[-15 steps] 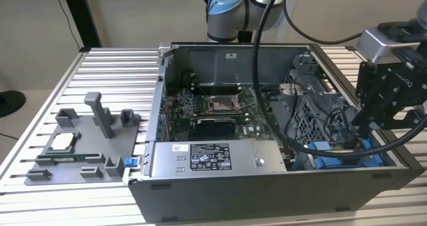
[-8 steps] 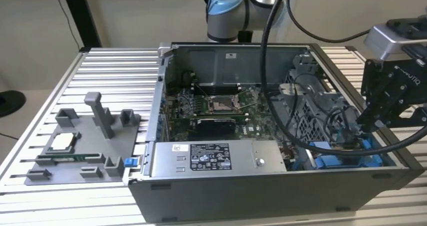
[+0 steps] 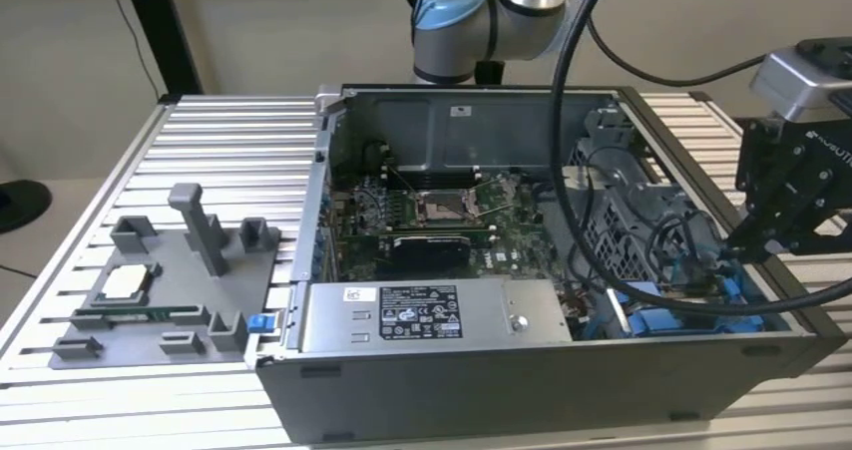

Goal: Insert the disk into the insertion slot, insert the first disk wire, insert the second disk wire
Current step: 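Insert the first disk wire, then insert the second disk wire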

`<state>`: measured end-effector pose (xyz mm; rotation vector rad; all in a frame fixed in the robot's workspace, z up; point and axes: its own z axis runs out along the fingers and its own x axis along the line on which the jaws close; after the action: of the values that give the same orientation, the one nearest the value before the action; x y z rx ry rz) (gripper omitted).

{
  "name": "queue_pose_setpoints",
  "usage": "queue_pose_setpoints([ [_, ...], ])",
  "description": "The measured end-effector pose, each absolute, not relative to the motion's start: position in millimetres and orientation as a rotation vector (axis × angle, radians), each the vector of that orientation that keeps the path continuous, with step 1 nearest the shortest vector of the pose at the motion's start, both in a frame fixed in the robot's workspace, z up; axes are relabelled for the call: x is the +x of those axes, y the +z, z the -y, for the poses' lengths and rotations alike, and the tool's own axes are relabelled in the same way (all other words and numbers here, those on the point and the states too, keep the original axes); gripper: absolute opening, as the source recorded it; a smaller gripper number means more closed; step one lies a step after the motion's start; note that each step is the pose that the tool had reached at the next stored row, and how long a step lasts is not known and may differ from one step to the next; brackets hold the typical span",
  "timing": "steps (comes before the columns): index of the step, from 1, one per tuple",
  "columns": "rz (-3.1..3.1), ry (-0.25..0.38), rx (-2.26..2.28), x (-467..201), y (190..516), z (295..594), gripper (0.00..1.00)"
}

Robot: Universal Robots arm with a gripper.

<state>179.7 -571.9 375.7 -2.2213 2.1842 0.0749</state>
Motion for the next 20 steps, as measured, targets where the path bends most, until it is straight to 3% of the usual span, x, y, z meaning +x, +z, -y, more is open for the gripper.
queue_pose_setpoints([
  [15,-2.117,0.115,-2.249,185.0,371.8,572.4,0.0],
  [16,-2.114,0.116,-2.251,185.2,371.8,572.6,1.0],
  [20,-2.101,0.128,-2.254,185.7,371.2,574.4,1.0],
])
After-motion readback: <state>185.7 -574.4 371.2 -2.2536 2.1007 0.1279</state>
